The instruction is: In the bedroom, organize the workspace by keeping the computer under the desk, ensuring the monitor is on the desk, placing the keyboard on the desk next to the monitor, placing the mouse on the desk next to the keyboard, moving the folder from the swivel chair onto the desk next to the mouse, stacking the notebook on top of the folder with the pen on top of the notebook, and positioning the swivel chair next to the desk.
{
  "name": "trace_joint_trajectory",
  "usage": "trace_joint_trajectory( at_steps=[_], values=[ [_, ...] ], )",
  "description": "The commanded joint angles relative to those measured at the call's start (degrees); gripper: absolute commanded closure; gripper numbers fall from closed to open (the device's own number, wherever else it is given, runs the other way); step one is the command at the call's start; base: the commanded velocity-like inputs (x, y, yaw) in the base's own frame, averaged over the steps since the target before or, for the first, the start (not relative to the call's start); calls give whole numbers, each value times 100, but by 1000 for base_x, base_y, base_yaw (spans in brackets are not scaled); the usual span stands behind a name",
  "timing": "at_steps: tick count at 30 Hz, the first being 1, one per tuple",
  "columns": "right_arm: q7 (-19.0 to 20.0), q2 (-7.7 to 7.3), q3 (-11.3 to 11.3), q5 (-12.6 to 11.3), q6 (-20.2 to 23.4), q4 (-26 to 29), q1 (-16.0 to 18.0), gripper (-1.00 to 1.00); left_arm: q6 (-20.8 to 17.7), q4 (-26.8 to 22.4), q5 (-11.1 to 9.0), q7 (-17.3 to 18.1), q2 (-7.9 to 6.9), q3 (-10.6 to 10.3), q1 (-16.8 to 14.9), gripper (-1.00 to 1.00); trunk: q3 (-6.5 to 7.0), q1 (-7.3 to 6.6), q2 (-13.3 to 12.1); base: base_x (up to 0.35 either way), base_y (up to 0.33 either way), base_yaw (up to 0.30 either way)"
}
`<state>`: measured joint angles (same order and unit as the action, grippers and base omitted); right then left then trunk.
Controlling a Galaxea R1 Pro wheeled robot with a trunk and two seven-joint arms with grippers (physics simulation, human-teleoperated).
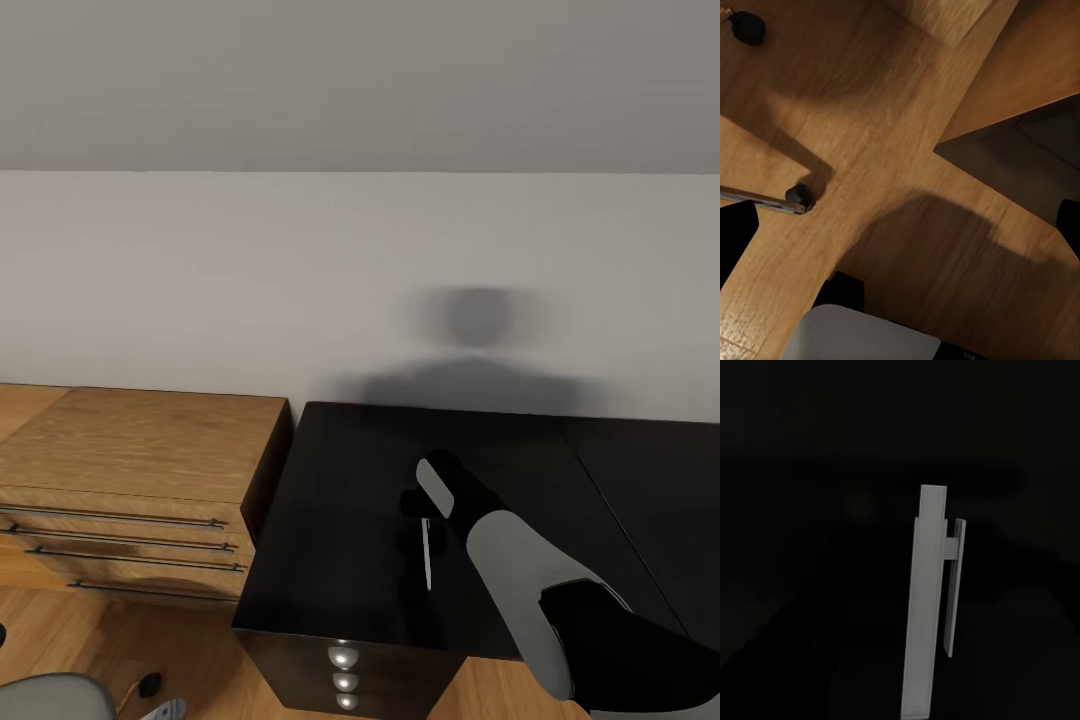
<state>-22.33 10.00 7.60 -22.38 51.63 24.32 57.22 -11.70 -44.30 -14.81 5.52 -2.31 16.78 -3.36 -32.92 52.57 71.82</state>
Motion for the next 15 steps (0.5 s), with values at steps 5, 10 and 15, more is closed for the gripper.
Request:
trace_joint_trajectory(
  at_steps=[5, 10, 15],
  values=[
    [-52, 0, -5, -260, 6, -64, 0, 100, -44, -9, -48, 28, 2, 18, -3, -100, -7, 1, 3, 0, 0, 0],
    [-52, 0, -4, -273, 64, -59, 0, 100, -43, -8, -48, 28, 2, 18, -4, -100, -7, 1, 3, 0, 0, 0],
    [-52, 0, -4, -275, 79, -59, 0, 100, -46, -8, -48, 28, 2, 18, -5, -100, -7, 1, 3, 0, 0, 0]
  ],
)
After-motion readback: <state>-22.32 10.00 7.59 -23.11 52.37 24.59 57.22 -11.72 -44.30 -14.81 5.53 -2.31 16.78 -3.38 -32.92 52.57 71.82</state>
